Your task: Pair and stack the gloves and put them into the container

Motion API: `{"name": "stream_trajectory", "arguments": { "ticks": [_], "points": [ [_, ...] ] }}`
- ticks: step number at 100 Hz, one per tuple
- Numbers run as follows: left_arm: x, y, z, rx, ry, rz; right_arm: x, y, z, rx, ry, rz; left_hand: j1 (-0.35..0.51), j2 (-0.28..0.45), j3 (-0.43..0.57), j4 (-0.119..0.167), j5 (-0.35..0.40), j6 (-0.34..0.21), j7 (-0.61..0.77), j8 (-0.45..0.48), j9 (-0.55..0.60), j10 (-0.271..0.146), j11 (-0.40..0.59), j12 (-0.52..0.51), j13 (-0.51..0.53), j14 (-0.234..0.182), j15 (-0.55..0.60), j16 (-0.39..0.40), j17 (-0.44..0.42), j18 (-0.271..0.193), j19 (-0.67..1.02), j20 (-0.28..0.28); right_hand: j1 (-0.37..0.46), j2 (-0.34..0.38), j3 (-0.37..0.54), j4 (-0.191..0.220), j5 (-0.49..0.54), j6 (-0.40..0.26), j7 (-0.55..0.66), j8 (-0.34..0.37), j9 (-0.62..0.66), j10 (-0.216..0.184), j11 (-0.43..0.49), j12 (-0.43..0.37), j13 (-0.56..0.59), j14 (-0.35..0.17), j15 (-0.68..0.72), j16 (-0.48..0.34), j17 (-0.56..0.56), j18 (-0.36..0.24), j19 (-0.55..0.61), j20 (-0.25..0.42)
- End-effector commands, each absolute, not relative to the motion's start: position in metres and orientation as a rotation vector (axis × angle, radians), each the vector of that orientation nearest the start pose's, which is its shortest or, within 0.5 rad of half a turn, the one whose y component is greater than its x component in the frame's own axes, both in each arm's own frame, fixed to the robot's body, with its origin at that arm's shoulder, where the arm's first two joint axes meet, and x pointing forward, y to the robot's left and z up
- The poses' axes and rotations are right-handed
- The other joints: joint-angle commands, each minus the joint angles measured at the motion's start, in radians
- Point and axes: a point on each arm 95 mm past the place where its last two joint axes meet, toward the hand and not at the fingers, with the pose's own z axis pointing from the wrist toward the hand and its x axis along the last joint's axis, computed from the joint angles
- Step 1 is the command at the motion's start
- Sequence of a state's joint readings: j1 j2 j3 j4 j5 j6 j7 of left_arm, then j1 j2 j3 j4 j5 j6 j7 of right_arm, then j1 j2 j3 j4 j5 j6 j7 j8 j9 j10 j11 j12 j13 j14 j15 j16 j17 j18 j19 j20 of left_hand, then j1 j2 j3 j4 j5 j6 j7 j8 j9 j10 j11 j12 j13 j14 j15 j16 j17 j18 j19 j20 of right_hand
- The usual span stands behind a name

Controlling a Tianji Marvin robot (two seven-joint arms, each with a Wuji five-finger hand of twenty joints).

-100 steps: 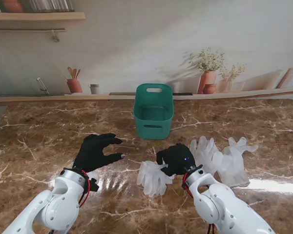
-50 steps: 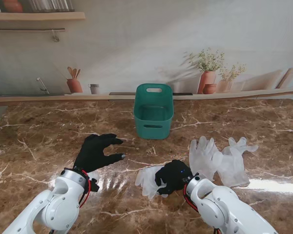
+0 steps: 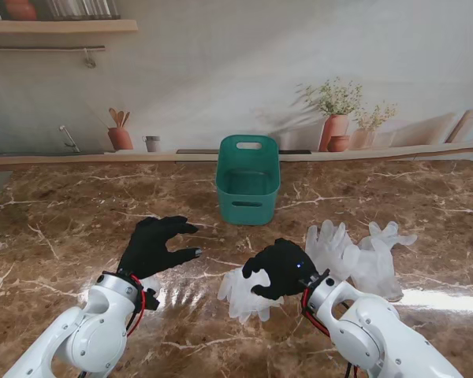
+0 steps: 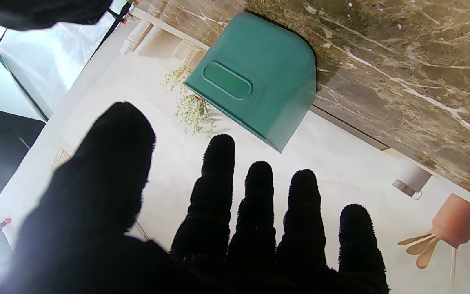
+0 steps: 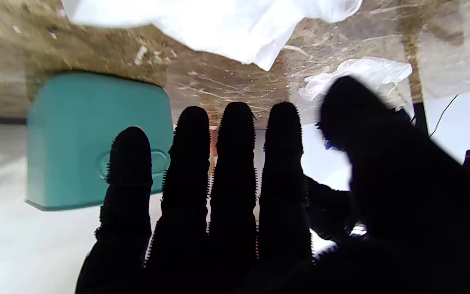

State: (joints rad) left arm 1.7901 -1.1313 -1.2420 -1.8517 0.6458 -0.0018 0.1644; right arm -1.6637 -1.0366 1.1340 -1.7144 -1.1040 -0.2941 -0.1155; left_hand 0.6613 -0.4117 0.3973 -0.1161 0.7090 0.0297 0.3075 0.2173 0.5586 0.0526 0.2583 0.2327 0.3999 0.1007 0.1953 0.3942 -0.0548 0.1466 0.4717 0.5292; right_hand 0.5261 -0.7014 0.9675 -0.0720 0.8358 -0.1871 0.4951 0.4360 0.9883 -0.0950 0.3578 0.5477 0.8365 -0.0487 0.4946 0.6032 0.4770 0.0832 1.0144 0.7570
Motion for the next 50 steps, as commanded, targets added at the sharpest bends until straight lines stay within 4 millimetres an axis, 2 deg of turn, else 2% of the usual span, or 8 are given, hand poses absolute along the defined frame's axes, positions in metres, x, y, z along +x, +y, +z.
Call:
{"name": "stream_trajectory", "arguments": {
  "ticks": [1, 13, 30, 50],
  "points": [
    [0.334, -0.033, -0.296, -1.498, 1.14, -1.894, 0.354, 0.059, -0.317, 0.781, 1.811, 1.725, 0.008, 0.029, -0.034, 0.03, -0.008, -0.024, -0.01, 0.0, 0.019, -0.023, -0.025, -0.014, -0.017, -0.056, -0.033, -0.016, -0.012, -0.007, -0.037, 0.017, -0.013, -0.073, 0.24, -0.026, -0.059, 0.02, -0.072, 0.009, -0.05, -0.025, -0.043, -0.041, 0.026, -0.035, -0.074, -0.057, 0.003, -0.029, -0.06, -0.061],
    [0.333, -0.031, -0.294, -1.491, 1.131, -1.896, 0.365, 0.068, -0.318, 0.707, 1.913, 1.69, 0.01, 0.029, -0.035, 0.03, -0.009, -0.021, -0.013, -0.001, 0.019, -0.024, -0.026, -0.014, -0.018, -0.057, -0.033, -0.016, -0.012, -0.006, -0.038, 0.018, 0.079, -0.102, 0.321, -0.036, -0.196, 0.065, -0.189, -0.015, -0.189, -0.02, -0.124, -0.122, -0.048, -0.051, -0.216, -0.151, -0.034, -0.065, -0.17, -0.137],
    [0.332, -0.029, -0.294, -1.491, 1.129, -1.889, 0.378, 0.084, -0.328, 0.628, 2.058, 1.621, 0.013, 0.026, -0.034, 0.03, -0.007, -0.02, -0.014, -0.002, 0.018, -0.024, -0.027, -0.015, -0.018, -0.057, -0.033, -0.017, -0.012, -0.007, -0.04, 0.019, 0.094, -0.111, 0.312, -0.045, -0.376, 0.129, -0.311, -0.064, -0.398, 0.002, -0.188, -0.227, -0.185, -0.06, -0.332, -0.268, -0.103, -0.081, -0.274, -0.194],
    [0.33, -0.025, -0.295, -1.488, 1.121, -1.889, 0.387, 0.1, -0.342, 0.571, 2.186, 1.527, 0.013, 0.026, -0.032, 0.03, -0.005, -0.02, -0.014, -0.002, 0.021, -0.026, -0.026, -0.015, -0.016, -0.056, -0.033, -0.017, -0.012, -0.006, -0.042, 0.02, 0.071, -0.133, 0.271, -0.056, -0.427, 0.154, -0.339, -0.067, -0.453, 0.01, -0.171, -0.247, -0.217, -0.053, -0.328, -0.278, -0.132, -0.065, -0.284, -0.188]
  ]
}}
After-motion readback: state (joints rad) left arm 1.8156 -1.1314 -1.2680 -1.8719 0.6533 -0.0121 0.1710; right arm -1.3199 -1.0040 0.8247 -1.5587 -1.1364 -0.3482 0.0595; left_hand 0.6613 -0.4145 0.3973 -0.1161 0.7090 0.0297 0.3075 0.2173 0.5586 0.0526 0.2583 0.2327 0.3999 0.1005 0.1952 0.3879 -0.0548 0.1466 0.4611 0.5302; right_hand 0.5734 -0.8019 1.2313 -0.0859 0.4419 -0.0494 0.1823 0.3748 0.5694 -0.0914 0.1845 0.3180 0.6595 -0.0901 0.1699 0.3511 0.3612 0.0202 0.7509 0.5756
